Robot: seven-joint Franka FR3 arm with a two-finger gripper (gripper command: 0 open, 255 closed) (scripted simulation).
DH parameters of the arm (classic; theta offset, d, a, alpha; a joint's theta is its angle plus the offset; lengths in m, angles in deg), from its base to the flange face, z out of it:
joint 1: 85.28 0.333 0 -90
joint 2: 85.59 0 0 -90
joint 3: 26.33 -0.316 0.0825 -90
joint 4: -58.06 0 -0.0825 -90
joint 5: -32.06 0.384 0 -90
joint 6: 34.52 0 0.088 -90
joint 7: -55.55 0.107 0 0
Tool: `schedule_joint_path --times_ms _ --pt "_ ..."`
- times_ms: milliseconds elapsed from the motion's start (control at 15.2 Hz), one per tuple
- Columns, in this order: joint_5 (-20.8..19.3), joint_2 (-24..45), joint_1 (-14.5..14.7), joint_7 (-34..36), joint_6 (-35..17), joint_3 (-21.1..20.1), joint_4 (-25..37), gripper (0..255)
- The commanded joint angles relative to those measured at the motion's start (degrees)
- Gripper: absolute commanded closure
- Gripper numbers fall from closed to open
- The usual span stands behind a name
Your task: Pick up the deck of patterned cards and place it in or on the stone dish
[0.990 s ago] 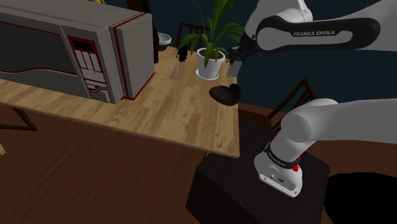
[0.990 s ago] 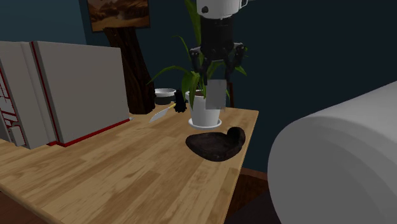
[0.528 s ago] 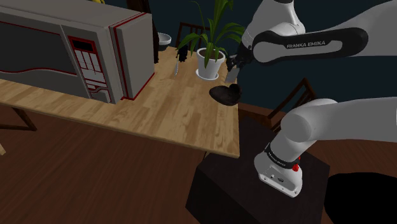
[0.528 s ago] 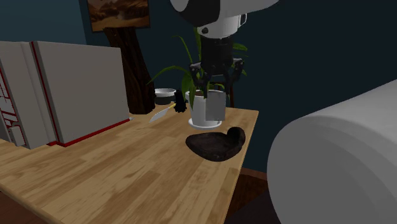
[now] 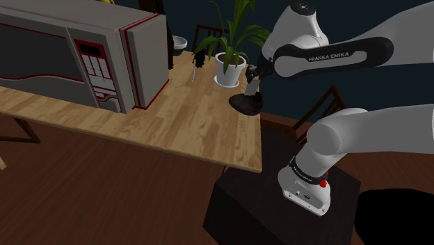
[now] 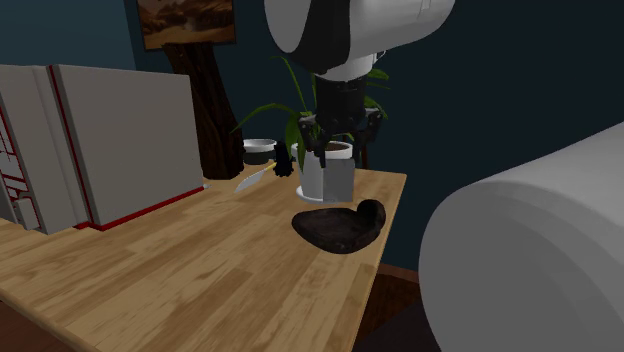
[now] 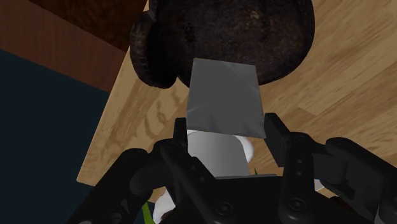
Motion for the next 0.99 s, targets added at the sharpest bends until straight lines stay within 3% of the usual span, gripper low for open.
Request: schedule_joint_path --times_ms 0,132,198,528,792,924 --pt "0.0 0.0 0.0 0.0 -0.1 0.0 0.0 255" --pt "0.0 0.0 0.0 0.0 -0.1 0.0 0.0 255" --pt "0.0 0.1 0.0 0.0 -0.1 0.0 0.0 0" --pt "0.0 0.0 0.0 0.0 -0.1 0.0 0.0 0" --pt "1.8 -6.7 2.2 -0.9 10.1 0.0 3.1 0" --pt "1.8 -6.8 2.2 -0.9 10.1 0.0 3.1 0"
